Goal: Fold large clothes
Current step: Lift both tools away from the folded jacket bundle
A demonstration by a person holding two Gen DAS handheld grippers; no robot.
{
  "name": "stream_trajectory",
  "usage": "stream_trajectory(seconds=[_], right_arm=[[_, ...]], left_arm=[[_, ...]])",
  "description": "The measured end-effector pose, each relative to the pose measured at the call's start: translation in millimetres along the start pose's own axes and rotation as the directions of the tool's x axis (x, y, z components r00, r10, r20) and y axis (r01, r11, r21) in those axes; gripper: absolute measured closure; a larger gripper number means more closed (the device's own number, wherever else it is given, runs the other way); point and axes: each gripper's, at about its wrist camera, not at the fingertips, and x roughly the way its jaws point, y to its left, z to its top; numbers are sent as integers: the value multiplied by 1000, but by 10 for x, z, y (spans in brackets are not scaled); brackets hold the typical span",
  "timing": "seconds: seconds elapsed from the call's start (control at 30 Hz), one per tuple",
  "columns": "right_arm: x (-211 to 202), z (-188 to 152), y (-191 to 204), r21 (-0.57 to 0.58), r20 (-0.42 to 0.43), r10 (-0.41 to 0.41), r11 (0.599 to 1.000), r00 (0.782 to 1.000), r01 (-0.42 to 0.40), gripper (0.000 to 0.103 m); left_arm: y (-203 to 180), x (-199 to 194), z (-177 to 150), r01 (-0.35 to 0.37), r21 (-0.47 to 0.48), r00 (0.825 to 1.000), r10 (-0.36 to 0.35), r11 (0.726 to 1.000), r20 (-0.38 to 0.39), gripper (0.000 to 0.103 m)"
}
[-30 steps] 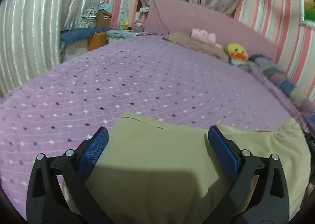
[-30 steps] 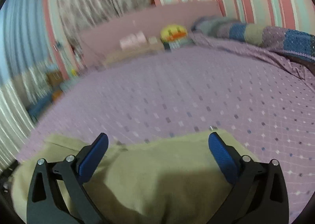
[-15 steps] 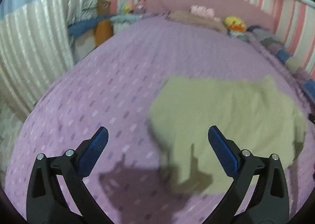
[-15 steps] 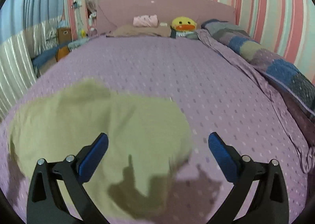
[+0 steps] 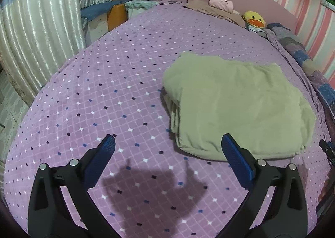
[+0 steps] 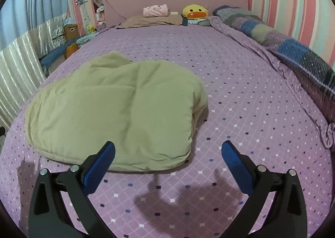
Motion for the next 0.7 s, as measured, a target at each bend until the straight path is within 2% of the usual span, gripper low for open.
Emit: stream_trajectory(seconds=[0.1,0.2,0.37,0.53,0.6,0.7], right_arm=[[-9,12,40,-12,-10,-24,1000,1000,24,2],[-16,11,6,-15,-5,-55,998,998,55,2],[82,7,-34,-45,-28,-108,993,994,107,2],[146,-43,-16,-52,-12,-156,987,988,155,2],[186,-73,13,-69,-13,-177,982,984,176,2],[129,-116,73,-81,36,-228,970,973,230,2]], left_arm=[[-42,96,21,4,25,1000,-4,1000,-22,3],[-106,290,83,-20,48,998,23,999,-53,3],[-180,531,165,-23,61,998,27,998,-61,3],[-237,770,213,-24,66,997,29,998,-66,3],[-215,817,225,13,50,998,-10,999,-67,3],[-93,890,198,102,-10,991,-102,995,-83,3]])
